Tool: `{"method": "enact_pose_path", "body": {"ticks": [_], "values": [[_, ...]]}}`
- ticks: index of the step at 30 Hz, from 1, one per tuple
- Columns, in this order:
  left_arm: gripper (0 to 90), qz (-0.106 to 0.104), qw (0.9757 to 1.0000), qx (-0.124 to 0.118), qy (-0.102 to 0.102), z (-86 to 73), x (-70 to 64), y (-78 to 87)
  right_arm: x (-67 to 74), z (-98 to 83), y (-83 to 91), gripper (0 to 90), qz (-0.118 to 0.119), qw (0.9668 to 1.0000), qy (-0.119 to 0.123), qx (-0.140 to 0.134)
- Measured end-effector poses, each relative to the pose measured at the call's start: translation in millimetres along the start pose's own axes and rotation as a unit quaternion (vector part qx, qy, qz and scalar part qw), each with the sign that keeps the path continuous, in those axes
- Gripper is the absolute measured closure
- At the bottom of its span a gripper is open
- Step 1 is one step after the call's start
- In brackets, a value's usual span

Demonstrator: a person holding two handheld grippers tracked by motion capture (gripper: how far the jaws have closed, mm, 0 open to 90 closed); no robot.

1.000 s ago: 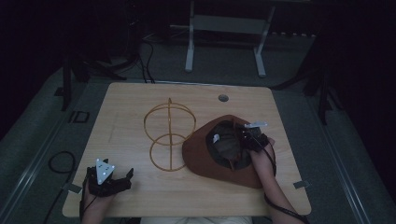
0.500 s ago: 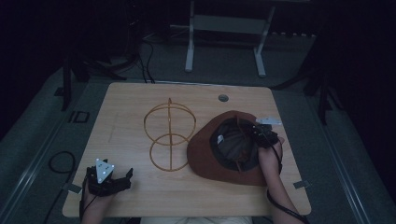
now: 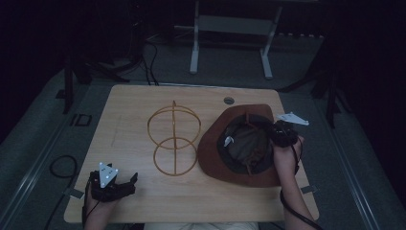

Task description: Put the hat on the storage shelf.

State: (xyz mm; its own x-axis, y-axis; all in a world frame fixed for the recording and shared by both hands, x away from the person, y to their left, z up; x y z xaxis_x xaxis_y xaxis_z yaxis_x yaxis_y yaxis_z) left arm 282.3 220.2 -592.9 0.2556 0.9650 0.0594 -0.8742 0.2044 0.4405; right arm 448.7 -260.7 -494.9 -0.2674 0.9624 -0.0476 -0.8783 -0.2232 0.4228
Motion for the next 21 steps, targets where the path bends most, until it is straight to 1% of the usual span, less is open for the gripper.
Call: {"method": "enact_pose_path", "body": {"ticks": [2, 3, 5, 7, 9, 11, 14, 15, 17, 18, 21], "values": [[5.7, -0.006, 1.0000, 0.002, -0.005, 6.4, -7.0, 4.9, -0.2, 4.8, 3.9, 84.4, -0.001, 1.0000, 0.002, -0.006], [5.7, -0.013, 0.9999, 0.000, -0.005, 10.4, -11.1, 7.8, -0.5, 7.3, 6.0, 84.4, 0.001, 1.0000, -0.001, -0.009], [5.7, -0.020, 0.9997, -0.008, -0.009, 20.2, -18.8, 14.5, -1.5, 12.6, 10.1, 84.4, -0.003, 0.9999, 0.003, -0.015], [5.7, -0.032, 0.9992, -0.021, -0.014, 32.2, -25.9, 22.4, -2.5, 18.6, 14.8, 84.4, -0.004, 0.9997, 0.002, -0.022], [5.7, -0.040, 0.9985, -0.034, -0.017, 44.6, -31.5, 30.6, -3.7, 24.3, 19.3, 84.3, -0.008, 0.9995, 0.006, -0.029], [5.7, -0.046, 0.9977, -0.045, -0.021, 56.1, -35.4, 38.1, -4.5, 29.5, 23.6, 84.3, -0.007, 0.9994, 0.004, -0.035], [5.7, -0.055, 0.9963, -0.061, -0.026, 74.2, -39.7, 48.9, -5.3, 36.7, 29.3, 84.3, -0.007, 0.9990, 0.004, -0.043], [5.7, -0.060, 0.9954, -0.069, -0.028, 80.8, -41.4, 52.9, -5.7, 39.0, 31.1, 84.3, -0.008, 0.9989, 0.005, -0.046], [5.7, -0.062, 0.9940, -0.083, -0.036, 94.4, -44.2, 59.8, -6.1, 43.7, 35.0, 84.3, -0.010, 0.9985, 0.005, -0.054], [5.7, -0.068, 0.9928, -0.090, -0.039, 101.4, -46.0, 63.0, -6.4, 45.8, 36.9, 84.2, -0.010, 0.9983, 0.005, -0.057], [6.8, -0.070, 0.9911, -0.105, -0.042, 121.4, -49.7, 66.7, -6.8, 51.5, 40.8, 84.2, -0.011, 0.9978, 0.008, -0.064]]}}
Point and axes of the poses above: each handheld gripper's, and its own axes: y roughly backward along the jaws, z roughly out of its top, x roughly to its left, the point moved 7 cm from there along -y, roughly forward along the jaws, and after that the axes turned 4 degrees about -x, right-handed, at the moved point
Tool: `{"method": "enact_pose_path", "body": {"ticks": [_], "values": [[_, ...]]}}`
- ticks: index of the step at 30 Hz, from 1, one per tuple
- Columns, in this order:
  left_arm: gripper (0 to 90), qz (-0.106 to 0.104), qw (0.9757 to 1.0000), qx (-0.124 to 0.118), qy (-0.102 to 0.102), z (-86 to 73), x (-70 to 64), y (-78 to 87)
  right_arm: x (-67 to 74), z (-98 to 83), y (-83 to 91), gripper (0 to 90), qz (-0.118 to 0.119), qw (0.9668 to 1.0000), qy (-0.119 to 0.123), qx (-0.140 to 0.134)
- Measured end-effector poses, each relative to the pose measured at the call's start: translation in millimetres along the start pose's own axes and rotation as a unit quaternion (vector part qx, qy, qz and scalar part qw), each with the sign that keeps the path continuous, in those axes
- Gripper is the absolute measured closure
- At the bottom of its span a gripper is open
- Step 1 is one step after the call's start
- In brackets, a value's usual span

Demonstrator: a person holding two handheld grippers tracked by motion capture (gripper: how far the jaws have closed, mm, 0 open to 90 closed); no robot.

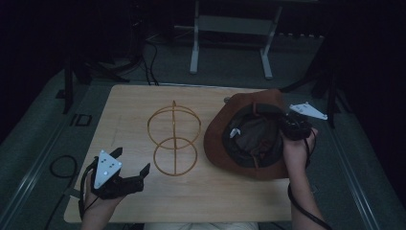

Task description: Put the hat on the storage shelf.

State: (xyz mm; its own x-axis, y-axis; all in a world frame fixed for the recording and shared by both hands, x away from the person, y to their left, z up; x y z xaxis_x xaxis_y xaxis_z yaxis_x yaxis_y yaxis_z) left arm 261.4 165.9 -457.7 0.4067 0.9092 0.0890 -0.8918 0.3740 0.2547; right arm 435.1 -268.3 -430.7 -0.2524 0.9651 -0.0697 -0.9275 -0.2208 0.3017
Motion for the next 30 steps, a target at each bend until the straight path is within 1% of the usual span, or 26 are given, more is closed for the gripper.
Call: {"method": "enact_pose_path", "body": {"ticks": [2, 3, 4, 5, 7, 9, 11, 15, 16, 17, 21, 23, 24, 25, 26, 27, 28, 30], "values": [[6.8, -0.005, 1.0000, -0.006, -0.001, 12.2, -2.4, -2.9, -0.2, 2.7, 1.6, 84.1, 0.001, 1.0000, -0.002, -0.004], [6.8, -0.009, 0.9999, -0.010, -0.005, 18.2, -4.5, -4.2, -0.3, 3.6, 2.3, 84.1, 0.001, 1.0000, -0.001, -0.005], [6.8, -0.008, 0.9998, -0.012, -0.013, 23.7, -6.7, -6.0, -0.3, 4.2, 3.0, 84.2, 0.001, 1.0000, -0.001, -0.005], [6.8, -0.009, 0.9997, -0.018, -0.017, 29.7, -8.8, -7.4, 0.1, 4.6, 3.6, 84.2, 0.003, 1.0000, -0.003, -0.006], [6.8, -0.011, 0.9993, -0.025, -0.025, 40.5, -12.5, -11.1, 0.9, 4.9, 4.6, 84.2, 0.004, 1.0000, 0.001, -0.006], [6.8, -0.021, 0.9989, -0.032, -0.027, 51.2, -17.3, -15.9, 1.7, 4.9, 5.3, 84.1, 0.008, 1.0000, -0.001, -0.006], [6.8, -0.024, 0.9983, -0.035, -0.041, 62.0, -23.9, -21.9, 2.2, 4.9, 5.7, 84.1, 0.009, 0.9999, -0.002, -0.005], [6.8, -0.047, 0.9967, -0.041, -0.051, 84.1, -37.8, -35.9, 2.3, 6.0, 7.1, 84.1, 0.009, 0.9999, -0.001, -0.007], [6.8, -0.051, 0.9965, -0.044, -0.050, 89.0, -41.5, -40.3, 2.2, 6.4, 7.7, 84.1, 0.009, 0.9999, -0.002, -0.008], [6.8, -0.055, 0.9960, -0.044, -0.055, 93.3, -45.3, -44.7, 1.9, 6.8, 8.3, 84.2, 0.010, 0.9999, -0.003, -0.009], [6.8, -0.077, 0.9940, -0.043, -0.064, 106.8, -61.6, -63.5, 0.7, 8.0, 10.7, 84.2, 0.014, 0.9998, -0.007, -0.012], [6.8, -0.088, 0.9926, -0.045, -0.071, 112.4, -70.1, -73.3, -0.1, 8.6, 12.3, 84.1, 0.014, 0.9998, -0.008, -0.014], [6.8, -0.093, 0.9923, -0.045, -0.068, 114.8, -74.6, -78.1, -0.6, 8.8, 13.2, 84.1, 0.015, 0.9998, -0.009, -0.013], [6.8, -0.101, 0.9915, -0.044, -0.069, 117.2, -79.4, -82.7, -1.2, 9.2, 14.0, 84.1, 0.014, 0.9998, -0.008, -0.015], [6.8, -0.101, 0.9915, -0.044, -0.069, 117.2, -79.4, -82.7, -1.2, 9.2, 14.0, 84.1, 0.014, 0.9998, -0.008, -0.015], [6.8, -0.112, 0.9902, -0.043, -0.072, 120.9, -89.2, -91.9, -2.6, 10.1, 15.9, 84.0, 0.014, 0.9997, -0.010, -0.018], [6.8, -0.119, 0.9892, -0.041, -0.076, 121.9, -94.1, -96.3, -3.6, 10.3, 17.0, 84.0, 0.014, 0.9997, -0.011, -0.019], [6.8, -0.125, 0.9884, -0.040, -0.076, 123.3, -102.6, -104.4, -4.9, 10.6, 19.2, 84.0, 0.013, 0.9996, -0.011, -0.022]]}}
Point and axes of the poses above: each handheld gripper's, and its own axes: y roughly backward along the jaws, z roughly out of its top, x roughly to its left, the point moved 7 cm from there along -y, roughly forward along the jaws, and after that the axes turned 4 degrees about -x, right-handed, at the moved point
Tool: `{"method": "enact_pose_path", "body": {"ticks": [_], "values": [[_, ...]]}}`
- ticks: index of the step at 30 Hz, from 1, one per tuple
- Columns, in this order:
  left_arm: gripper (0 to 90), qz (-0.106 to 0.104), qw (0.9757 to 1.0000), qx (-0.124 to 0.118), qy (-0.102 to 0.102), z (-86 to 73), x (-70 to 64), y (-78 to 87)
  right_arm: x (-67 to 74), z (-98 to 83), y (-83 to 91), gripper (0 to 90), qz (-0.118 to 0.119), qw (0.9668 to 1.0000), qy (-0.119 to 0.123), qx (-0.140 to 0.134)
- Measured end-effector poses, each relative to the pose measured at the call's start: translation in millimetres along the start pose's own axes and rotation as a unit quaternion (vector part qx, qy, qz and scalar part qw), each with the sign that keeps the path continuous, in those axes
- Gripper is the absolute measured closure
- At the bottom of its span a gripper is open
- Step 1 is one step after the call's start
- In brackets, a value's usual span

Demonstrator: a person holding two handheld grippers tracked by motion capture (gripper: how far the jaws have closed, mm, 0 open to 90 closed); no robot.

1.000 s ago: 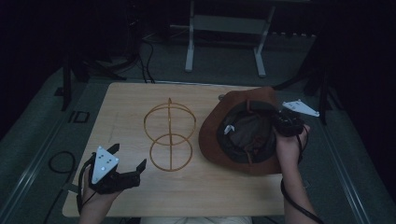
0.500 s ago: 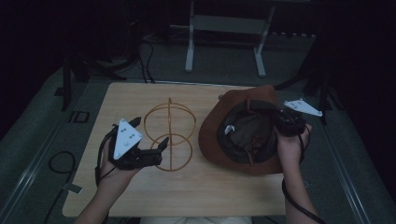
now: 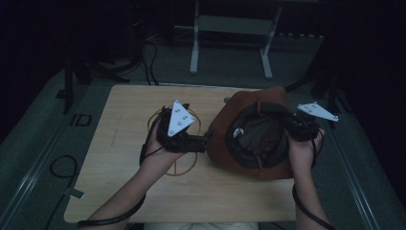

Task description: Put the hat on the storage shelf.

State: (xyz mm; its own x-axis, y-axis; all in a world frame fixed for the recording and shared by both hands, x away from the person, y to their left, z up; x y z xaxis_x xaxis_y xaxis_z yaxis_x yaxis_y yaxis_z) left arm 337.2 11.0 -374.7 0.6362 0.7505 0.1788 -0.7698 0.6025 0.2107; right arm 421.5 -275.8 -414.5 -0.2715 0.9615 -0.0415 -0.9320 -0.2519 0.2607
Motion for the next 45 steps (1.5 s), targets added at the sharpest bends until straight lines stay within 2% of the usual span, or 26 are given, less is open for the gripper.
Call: {"method": "enact_pose_path", "body": {"ticks": [3, 4, 7, 9, 13, 18, 21, 25, 27, 28, 30, 32, 36, 38, 40, 41, 42, 43, 45], "values": [[6.8, -0.009, 0.9999, 0.000, -0.009, 1.7, -9.3, -14.9, -1.7, -0.4, 3.0, 84.0, 0.000, 1.0000, 0.001, 0.000], [6.8, -0.009, 0.9999, 0.000, -0.009, 1.7, -9.3, -14.9, -1.7, -0.4, 3.0, 84.0, 0.000, 1.0000, 0.001, 0.000], [6.8, -0.030, 0.9994, 0.008, -0.016, 2.4, -21.7, -32.8, -3.7, 0.1, 6.7, 84.0, 0.002, 1.0000, 0.001, -0.002], [6.8, -0.036, 0.9990, 0.017, -0.019, 1.3, -27.0, -43.9, -4.5, 0.5, 9.0, 84.0, 0.003, 1.0000, -0.002, -0.003], [8.5, -0.051, 0.9981, 0.029, -0.016, -1.3, -37.1, -67.0, -3.2, 0.6, 12.7, 84.0, 0.008, 0.9999, -0.004, -0.007], [10.3, -0.053, 0.9976, 0.043, -0.013, -5.2, -44.1, -92.1, -0.1, 0.9, 15.7, 83.9, 0.011, 0.9999, -0.003, -0.010], [11.7, -0.050, 0.9974, 0.052, -0.002, -9.1, -44.6, -105.7, 0.2, 1.1, 16.9, 83.9, 0.014, 0.9998, -0.004, -0.011], [14.5, -0.041, 0.9967, 0.070, 0.002, -17.8, -45.8, -122.1, 2.2, 1.1, 19.3, 83.9, 0.017, 0.9998, -0.004, -0.013], [16.0, -0.040, 0.9962, 0.077, -0.001, -21.4, -47.3, -128.2, 2.9, 0.6, 20.1, 83.9, 0.019, 0.9997, -0.003, -0.013], [19.0, -0.051, 0.9955, 0.079, -0.001, -23.6, -49.2, -131.6, 3.5, 0.2, 20.4, 83.9, 0.021, 0.9997, -0.002, -0.013], [21.4, -0.045, 0.9951, 0.088, -0.011, -27.3, -50.3, -137.3, 5.0, -0.9, 21.0, 83.9, 0.023, 0.9997, -0.002, -0.011], [22.4, -0.039, 0.9944, 0.098, -0.004, -30.8, -49.9, -142.2, 6.9, -2.1, 21.3, 83.9, 0.025, 0.9996, 0.003, -0.012], [37.5, -0.009, 0.9943, 0.106, -0.007, -35.7, -47.0, -150.3, 10.1, -5.1, 22.4, 83.9, 0.027, 0.9996, 0.004, -0.011], [53.1, 0.001, 0.9926, 0.121, -0.016, -39.4, -45.3, -155.0, 11.6, -6.5, 23.0, 83.9, 0.029, 0.9995, 0.003, -0.010], [64.2, 0.012, 0.9914, 0.127, -0.030, -42.2, -43.1, -158.4, 13.2, -7.8, 22.7, 83.9, 0.028, 0.9995, 0.009, -0.008], [73.7, 0.015, 0.9915, 0.126, -0.030, -42.5, -42.7, -159.6, 14.7, -8.9, 22.6, 83.8, 0.029, 0.9995, 0.009, -0.007], [79.2, 0.019, 0.9919, 0.123, -0.025, -42.0, -41.6, -159.8, 16.1, -10.0, 22.5, 83.7, 0.031, 0.9995, 0.009, -0.005], [83.6, 0.024, 0.9922, 0.119, -0.026, -41.0, -40.8, -159.9, 17.7, -11.3, 22.3, 83.8, 0.031, 0.9994, 0.011, -0.002], [85.9, 0.035, 0.9929, 0.111, -0.025, -37.3, -37.2, -158.9, 20.1, -13.8, 22.2, 83.6, 0.033, 0.9994, 0.008, -0.001]]}}
Point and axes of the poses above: each handheld gripper's, and its own axes: y roughly backward along the jaws, z roughly out of its top, x roughly to its left, the point moved 7 cm from there along -y, roughly forward along the jaws, and after that the axes turned 4 degrees about -x, right-handed, at the moved point
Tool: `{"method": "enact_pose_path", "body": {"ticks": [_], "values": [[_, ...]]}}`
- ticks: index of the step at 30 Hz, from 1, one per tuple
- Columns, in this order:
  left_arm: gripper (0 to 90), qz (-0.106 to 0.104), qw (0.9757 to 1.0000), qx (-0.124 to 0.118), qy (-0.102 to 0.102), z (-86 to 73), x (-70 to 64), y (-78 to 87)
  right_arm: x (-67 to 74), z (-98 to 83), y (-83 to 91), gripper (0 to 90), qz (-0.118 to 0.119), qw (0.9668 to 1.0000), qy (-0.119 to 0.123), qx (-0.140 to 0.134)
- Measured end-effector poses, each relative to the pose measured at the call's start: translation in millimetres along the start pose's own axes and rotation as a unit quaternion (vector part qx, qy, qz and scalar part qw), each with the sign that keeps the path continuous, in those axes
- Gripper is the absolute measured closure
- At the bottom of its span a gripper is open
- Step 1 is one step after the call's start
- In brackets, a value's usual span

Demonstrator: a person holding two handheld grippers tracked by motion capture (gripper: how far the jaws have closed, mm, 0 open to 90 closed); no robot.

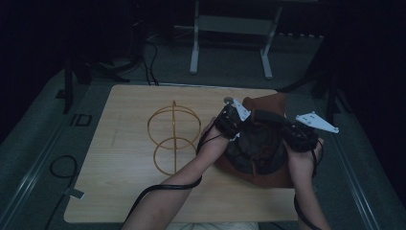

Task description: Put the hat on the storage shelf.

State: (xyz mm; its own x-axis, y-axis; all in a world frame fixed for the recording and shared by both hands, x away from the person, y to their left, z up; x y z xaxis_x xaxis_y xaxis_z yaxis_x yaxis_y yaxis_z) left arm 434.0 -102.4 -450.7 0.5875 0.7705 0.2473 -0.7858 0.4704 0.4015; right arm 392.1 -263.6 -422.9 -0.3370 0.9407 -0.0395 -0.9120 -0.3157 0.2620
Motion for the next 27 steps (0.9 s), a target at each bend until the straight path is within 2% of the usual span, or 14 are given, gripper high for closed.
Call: {"method": "enact_pose_path", "body": {"ticks": [3, 7, 13, 14, 17, 19, 21, 23, 24, 27], "values": [[86.3, 0.017, 0.9998, -0.010, -0.010, 4.7, 4.4, 3.1, 2.5, -3.0, 2.0, 81.9, 0.005, 1.0000, -0.003, -0.004], [86.5, 0.030, 0.9992, -0.021, -0.017, 10.6, 8.3, 8.3, 6.9, -7.3, 6.5, 79.3, 0.013, 0.9999, -0.005, -0.006], [86.5, 0.032, 0.9987, -0.038, -0.012, 16.1, 9.3, 16.4, 12.4, -9.9, 16.0, 69.3, 0.032, 0.9994, -0.002, -0.015], [86.5, 0.034, 0.9982, -0.045, -0.018, 18.5, 9.3, 19.8, 13.2, -10.8, 19.3, 66.0, 0.039, 0.9991, -0.001, -0.017], [86.5, 0.033, 0.9977, -0.057, -0.017, 22.0, 8.9, 23.2, 13.5, -13.6, 31.2, 55.3, 0.060, 0.9979, -0.007, -0.024], [86.5, 0.033, 0.9975, -0.061, -0.014, 22.9, 8.9, 25.3, 15.3, -14.6, 39.5, 51.9, 0.073, 0.9969, -0.005, -0.029], [86.5, 0.032, 0.9972, -0.067, -0.008, 22.1, 11.1, 26.3, 18.0, -14.1, 47.5, 48.7, 0.098, 0.9946, -0.007, -0.033], [86.5, 0.037, 0.9965, -0.075, -0.007, 20.6, 13.3, 27.8, 18.0, -12.0, 57.9, 47.4, 0.112, 0.9929, -0.002, -0.039], [86.4, 0.035, 0.9958, -0.084, -0.007, 20.1, 13.7, 29.7, 16.4, -10.1, 63.6, 47.2, 0.115, 0.9924, -0.001, -0.044], [86.3, 0.032, 0.9944, -0.101, -0.003, 18.1, 13.2, 34.6, 3.3, -2.2, 80.3, 47.3, 0.097, 0.9931, 0.011, -0.064]]}}
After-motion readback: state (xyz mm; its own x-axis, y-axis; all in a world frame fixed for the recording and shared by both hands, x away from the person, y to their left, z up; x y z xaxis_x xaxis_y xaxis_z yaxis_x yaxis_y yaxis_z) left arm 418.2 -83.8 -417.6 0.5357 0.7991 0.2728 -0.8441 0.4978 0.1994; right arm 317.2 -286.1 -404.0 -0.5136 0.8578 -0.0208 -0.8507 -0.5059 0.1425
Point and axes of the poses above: each handheld gripper's, and its own axes: y roughly backward along the jaws, z roughly out of its top, x roughly to its left, the point moved 7 cm from there along -y, roughly forward along the jaws, and after that the axes turned 4 degrees about -x, right-handed, at the moved point
